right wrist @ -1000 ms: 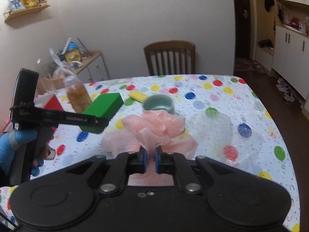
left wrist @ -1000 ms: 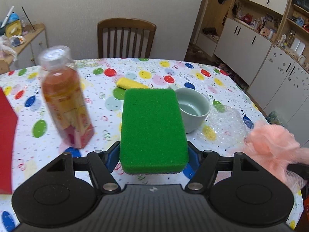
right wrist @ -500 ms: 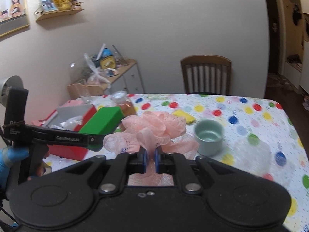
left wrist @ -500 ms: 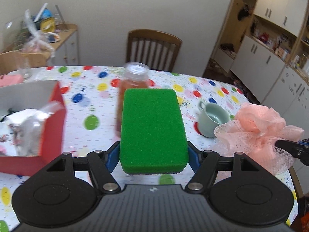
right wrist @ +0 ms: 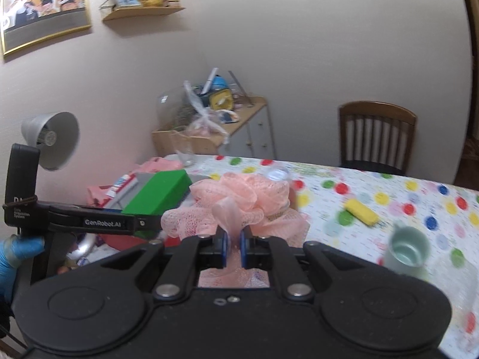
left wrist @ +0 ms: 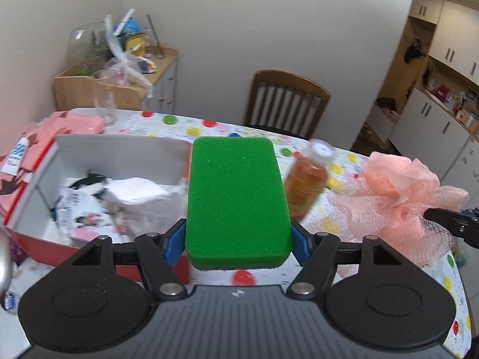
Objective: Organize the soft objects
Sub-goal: 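Carry the green sponge and pink puff into the red box and release both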
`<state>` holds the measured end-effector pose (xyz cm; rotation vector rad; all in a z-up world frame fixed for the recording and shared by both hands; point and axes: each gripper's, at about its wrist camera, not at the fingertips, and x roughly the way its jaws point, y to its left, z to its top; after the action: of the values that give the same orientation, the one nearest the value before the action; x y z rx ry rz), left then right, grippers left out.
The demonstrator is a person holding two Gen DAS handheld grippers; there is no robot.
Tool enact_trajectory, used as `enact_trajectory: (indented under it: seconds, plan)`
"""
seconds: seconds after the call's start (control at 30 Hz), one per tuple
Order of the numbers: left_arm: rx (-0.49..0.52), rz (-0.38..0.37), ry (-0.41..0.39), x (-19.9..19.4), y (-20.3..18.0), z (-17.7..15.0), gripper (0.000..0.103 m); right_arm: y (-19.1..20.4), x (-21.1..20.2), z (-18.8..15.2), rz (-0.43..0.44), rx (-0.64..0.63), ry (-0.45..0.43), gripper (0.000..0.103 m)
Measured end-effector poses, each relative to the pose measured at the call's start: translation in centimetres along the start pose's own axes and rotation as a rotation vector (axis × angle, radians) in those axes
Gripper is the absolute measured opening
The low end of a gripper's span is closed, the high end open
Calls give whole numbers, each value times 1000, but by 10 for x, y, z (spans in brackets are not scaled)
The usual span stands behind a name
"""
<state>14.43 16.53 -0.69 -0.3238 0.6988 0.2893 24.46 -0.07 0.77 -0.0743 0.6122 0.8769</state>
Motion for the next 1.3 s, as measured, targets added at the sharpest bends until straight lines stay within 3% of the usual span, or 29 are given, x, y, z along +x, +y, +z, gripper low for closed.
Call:
enact_trajectory:
  seconds: [0.33, 0.67, 0.97, 1.3]
  plan:
    - [-27, 67, -26, -13, 72, 15, 70, 67, 60, 33, 79, -59, 18, 7]
    - [-27, 154, -22, 6, 144, 24, 70, 120, 131, 50, 122, -83, 68, 7]
    - [-20, 202, 6, 41, 181, 30, 70, 152, 201, 59, 75, -135, 116, 7]
    - [-32, 212, 73, 86, 204, 31, 70, 155, 263, 52, 13, -163, 198, 8]
